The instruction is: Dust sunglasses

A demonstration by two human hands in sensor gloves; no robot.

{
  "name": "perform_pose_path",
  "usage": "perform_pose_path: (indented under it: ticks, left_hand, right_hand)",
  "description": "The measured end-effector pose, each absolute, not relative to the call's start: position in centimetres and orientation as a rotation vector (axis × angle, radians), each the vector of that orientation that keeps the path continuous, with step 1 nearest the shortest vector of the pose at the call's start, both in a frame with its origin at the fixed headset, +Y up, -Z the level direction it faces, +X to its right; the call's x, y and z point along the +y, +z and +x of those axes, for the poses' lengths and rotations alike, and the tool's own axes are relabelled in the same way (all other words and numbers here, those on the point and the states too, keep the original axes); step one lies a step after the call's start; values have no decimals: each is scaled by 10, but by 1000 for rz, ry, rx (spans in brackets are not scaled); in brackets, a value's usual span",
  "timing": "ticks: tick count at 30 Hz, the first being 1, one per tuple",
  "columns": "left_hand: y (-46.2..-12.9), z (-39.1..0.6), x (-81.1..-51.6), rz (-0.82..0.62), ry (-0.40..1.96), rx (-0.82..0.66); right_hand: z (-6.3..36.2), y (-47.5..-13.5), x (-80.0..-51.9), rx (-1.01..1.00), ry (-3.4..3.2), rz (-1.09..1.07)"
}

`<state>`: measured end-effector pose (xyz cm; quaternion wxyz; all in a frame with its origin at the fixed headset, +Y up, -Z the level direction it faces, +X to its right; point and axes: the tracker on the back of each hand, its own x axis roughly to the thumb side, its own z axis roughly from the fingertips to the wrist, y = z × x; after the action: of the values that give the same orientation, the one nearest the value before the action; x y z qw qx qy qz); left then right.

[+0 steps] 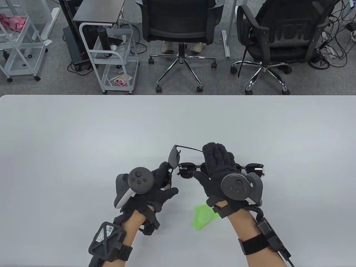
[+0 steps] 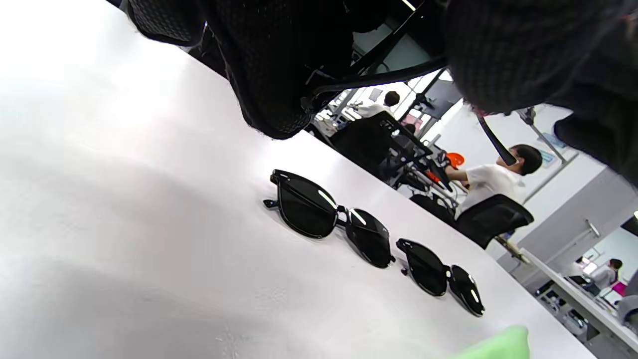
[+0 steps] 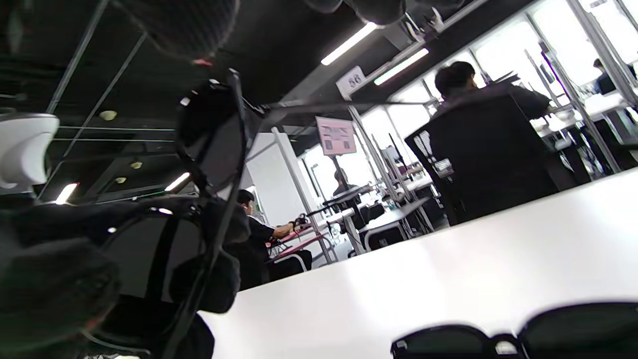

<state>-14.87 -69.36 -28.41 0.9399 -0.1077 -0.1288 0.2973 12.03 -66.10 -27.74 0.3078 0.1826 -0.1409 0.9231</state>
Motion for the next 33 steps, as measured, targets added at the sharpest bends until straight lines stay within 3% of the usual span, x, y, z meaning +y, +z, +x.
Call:
perform_pose_path:
  ticks: [6, 10, 17, 20, 23, 26, 33]
  left_hand:
    - [-280, -138, -692, -224, 595, -318]
    - [-279, -133, -694, -262, 609, -352]
    - [-281, -134, -689, -245, 611, -353]
    - [-287, -138, -677, -163, 441, -326]
    - [-301, -147, -665, -90, 76, -266]
    - [-317, -156, -671, -133, -208, -224]
    - [-361, -171, -722, -315, -278, -186]
  right_hand:
    - [111, -282, -677, -170, 2311, 445]
    - [93, -278, -679, -27, 2224, 565]
    - [94, -277, -674, -106, 2265, 577]
    - [98, -278, -674, -112, 2272, 559]
    - [101, -279, -673, -146, 2370, 561]
    - [105, -282, -674, -149, 2438, 542]
    - [111, -285, -678, -107, 2511, 523]
